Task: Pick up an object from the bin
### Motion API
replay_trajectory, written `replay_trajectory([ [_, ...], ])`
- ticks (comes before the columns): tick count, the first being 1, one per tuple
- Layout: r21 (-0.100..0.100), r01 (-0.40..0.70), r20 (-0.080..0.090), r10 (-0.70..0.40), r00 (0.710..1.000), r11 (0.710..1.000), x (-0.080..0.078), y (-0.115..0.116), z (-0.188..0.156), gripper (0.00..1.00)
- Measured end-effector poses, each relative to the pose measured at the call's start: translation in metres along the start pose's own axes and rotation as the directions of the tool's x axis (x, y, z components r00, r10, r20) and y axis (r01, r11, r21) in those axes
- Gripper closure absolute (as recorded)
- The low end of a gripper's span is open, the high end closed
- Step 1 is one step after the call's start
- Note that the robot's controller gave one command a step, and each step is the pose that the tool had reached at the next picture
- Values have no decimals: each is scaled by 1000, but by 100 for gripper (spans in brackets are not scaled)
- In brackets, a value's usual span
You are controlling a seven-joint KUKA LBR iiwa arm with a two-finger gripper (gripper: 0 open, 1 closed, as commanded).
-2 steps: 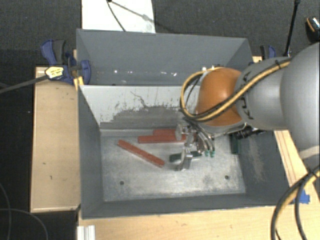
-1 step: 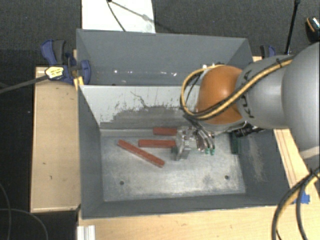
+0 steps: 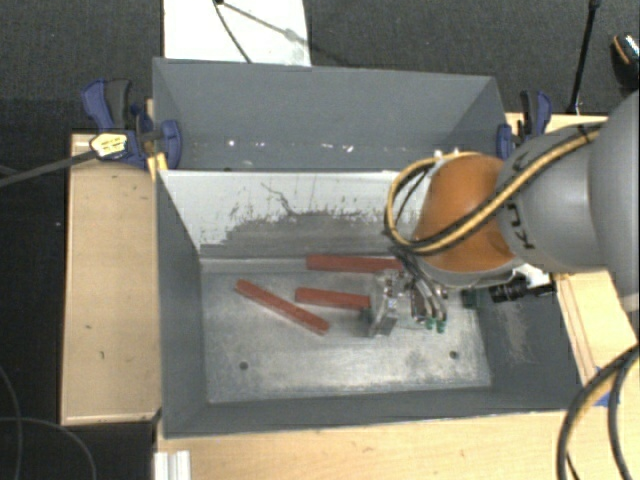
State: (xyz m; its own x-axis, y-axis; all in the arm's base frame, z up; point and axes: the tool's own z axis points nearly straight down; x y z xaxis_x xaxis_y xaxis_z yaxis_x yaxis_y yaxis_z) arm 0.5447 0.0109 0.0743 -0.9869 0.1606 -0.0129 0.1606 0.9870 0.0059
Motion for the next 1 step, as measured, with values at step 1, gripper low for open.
replay_trajectory([
  [1, 4, 117, -16, -117, 993, 993, 36, 33, -16, 100],
])
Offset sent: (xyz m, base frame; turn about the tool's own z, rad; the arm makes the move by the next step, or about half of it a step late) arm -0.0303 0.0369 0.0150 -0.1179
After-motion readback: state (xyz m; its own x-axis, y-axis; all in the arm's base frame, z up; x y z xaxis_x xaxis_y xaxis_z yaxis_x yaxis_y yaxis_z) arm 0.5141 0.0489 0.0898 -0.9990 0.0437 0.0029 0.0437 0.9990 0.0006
